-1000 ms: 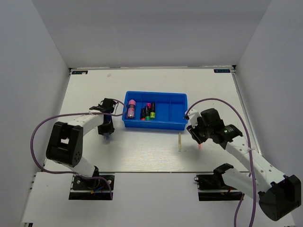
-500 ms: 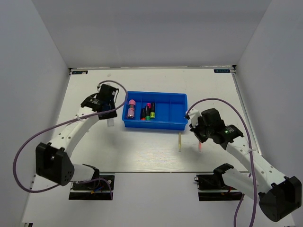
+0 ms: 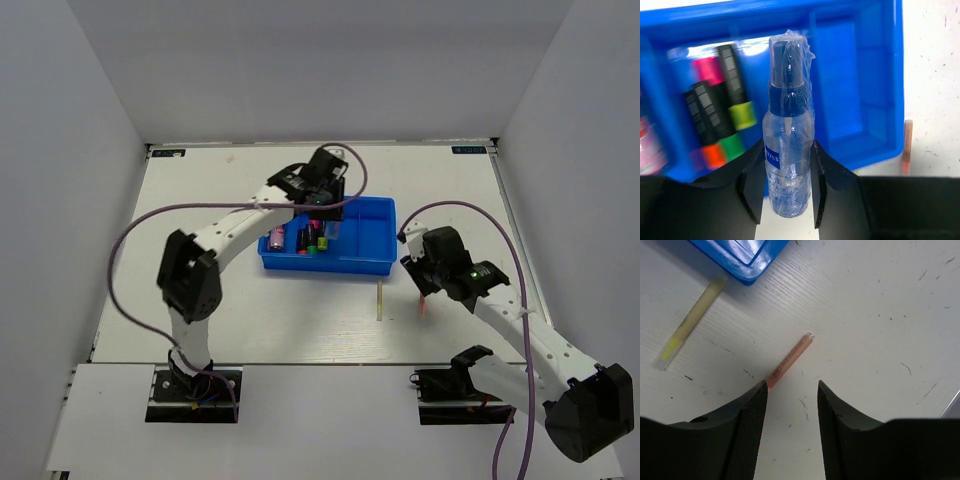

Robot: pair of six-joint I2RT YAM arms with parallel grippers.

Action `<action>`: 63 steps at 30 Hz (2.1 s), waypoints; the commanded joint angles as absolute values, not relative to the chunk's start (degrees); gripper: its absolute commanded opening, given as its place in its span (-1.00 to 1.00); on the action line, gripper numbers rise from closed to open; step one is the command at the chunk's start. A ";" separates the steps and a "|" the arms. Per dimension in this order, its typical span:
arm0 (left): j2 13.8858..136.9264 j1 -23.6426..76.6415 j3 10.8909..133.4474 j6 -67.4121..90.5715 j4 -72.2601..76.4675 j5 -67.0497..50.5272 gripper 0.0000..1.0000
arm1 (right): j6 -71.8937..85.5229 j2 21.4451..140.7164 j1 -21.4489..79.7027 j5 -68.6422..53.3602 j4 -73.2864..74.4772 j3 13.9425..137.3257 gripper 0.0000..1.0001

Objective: Sort the stationery into containers
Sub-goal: Place the stationery in the storage box, then pick up the pen from the center of the board.

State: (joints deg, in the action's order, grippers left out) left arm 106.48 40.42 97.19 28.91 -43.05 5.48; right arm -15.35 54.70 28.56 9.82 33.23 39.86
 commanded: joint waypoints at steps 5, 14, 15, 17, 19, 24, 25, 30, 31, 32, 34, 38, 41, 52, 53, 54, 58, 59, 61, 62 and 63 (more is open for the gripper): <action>116.27 42.71 109.25 28.56 -43.86 3.34 -1.00 | -14.59 54.05 28.56 12.22 30.76 40.17 -0.04; 120.23 42.89 106.96 28.74 -42.80 3.25 -0.16 | -14.68 53.87 28.48 12.66 30.59 39.99 0.19; 120.41 43.06 106.79 28.74 -42.72 3.25 -0.10 | -14.85 53.79 28.56 12.66 30.67 39.82 0.19; 121.02 42.89 107.40 28.83 -42.98 3.34 0.21 | -14.77 53.61 28.56 12.57 30.67 39.90 0.19; 121.90 42.89 108.62 28.74 -43.15 3.25 0.31 | -14.77 53.79 28.39 12.48 30.67 39.90 0.19; 122.96 42.89 110.65 28.65 -44.74 3.34 0.45 | -14.77 53.70 28.48 12.57 30.85 39.82 0.22; 122.70 42.89 110.65 28.74 -44.82 3.51 0.45 | -14.68 53.70 28.39 12.74 30.85 39.90 0.22; 118.22 43.68 108.64 27.69 -44.04 4.91 -0.12 | -13.36 55.37 27.69 18.70 29.88 39.99 -0.50; 115.25 43.94 108.11 27.16 -44.21 6.23 -0.67 | -12.75 56.24 27.60 20.03 30.06 40.51 -0.89; 114.09 44.90 106.45 27.07 -44.21 6.76 -0.84 | -11.09 57.21 27.34 22.30 30.23 40.52 -1.00; 110.50 47.18 104.60 26.81 -44.48 9.48 -1.00 | -10.03 58.79 26.46 22.42 31.90 41.66 -1.00; 100.66 52.02 93.47 28.29 -42.64 13.35 -0.43 | -5.80 62.83 23.13 16.88 36.47 43.86 -1.00; 92.94 56.33 82.99 30.66 -38.78 15.98 0.21 | -3.34 66.35 21.19 12.14 39.02 45.26 -0.70; 81.31 65.56 58.90 35.86 -31.38 23.20 0.34 | 4.30 78.11 17.67 0.79 39.81 48.16 -0.25; 80.34 65.74 56.97 36.56 -30.07 23.20 0.34 | 4.57 78.83 17.67 0.53 39.29 48.51 -0.25; 79.46 65.83 55.13 37.08 -29.62 23.38 0.34 | 4.83 79.97 17.67 0.53 38.94 48.69 -0.22; 77.26 66.53 50.82 38.41 -28.66 24.78 0.34 | 6.50 83.05 17.75 0.62 37.97 49.04 -0.22; 76.73 66.62 50.37 38.76 -28.39 24.87 0.34 | 6.42 83.84 17.84 0.79 37.79 49.30 -0.22; 75.33 66.88 48.96 39.11 -27.17 25.22 0.34 | 7.11 84.72 17.75 1.31 37.44 49.31 -0.22; 74.71 67.32 48.26 39.20 -27.16 25.22 0.34 | 7.21 85.94 17.41 1.84 37.35 49.22 -0.22; 74.62 67.50 47.73 39.29 -27.16 25.31 0.34 | 7.47 86.30 17.49 2.72 37.18 49.31 -0.22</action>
